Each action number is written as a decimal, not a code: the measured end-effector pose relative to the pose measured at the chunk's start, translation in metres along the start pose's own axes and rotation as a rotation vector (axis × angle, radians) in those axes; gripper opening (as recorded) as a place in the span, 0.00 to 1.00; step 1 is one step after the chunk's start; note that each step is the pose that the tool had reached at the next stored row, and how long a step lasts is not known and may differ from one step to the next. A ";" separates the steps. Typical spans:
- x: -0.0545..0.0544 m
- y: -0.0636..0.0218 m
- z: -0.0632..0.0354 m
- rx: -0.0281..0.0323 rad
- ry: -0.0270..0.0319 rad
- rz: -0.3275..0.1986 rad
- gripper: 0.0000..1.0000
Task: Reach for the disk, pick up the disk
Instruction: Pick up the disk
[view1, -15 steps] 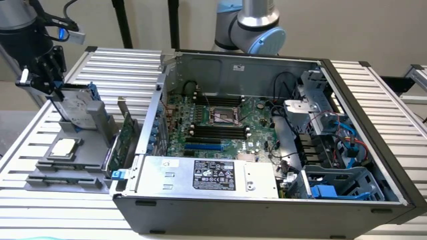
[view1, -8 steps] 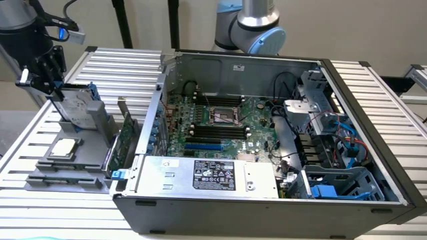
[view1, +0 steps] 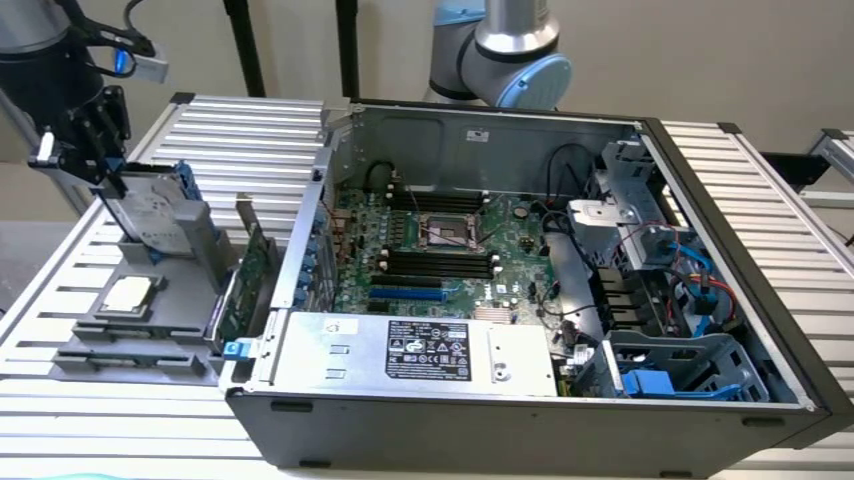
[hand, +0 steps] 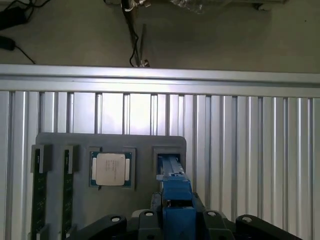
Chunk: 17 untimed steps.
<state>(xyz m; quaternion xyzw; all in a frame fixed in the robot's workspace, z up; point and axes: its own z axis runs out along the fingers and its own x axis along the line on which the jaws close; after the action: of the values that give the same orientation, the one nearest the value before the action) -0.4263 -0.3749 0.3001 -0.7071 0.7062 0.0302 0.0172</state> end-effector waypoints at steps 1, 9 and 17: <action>0.000 0.0000 -0.0022 0.0000 -0.0002 0.000 0.33; -0.002 0.0001 -0.0340 -0.0001 -0.0004 0.000 0.33; -0.005 -0.0019 -0.0704 -0.0003 -0.0004 -0.003 0.33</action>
<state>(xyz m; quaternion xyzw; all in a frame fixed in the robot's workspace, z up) -0.4231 -0.3750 0.3707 -0.7081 0.7052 0.0304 0.0173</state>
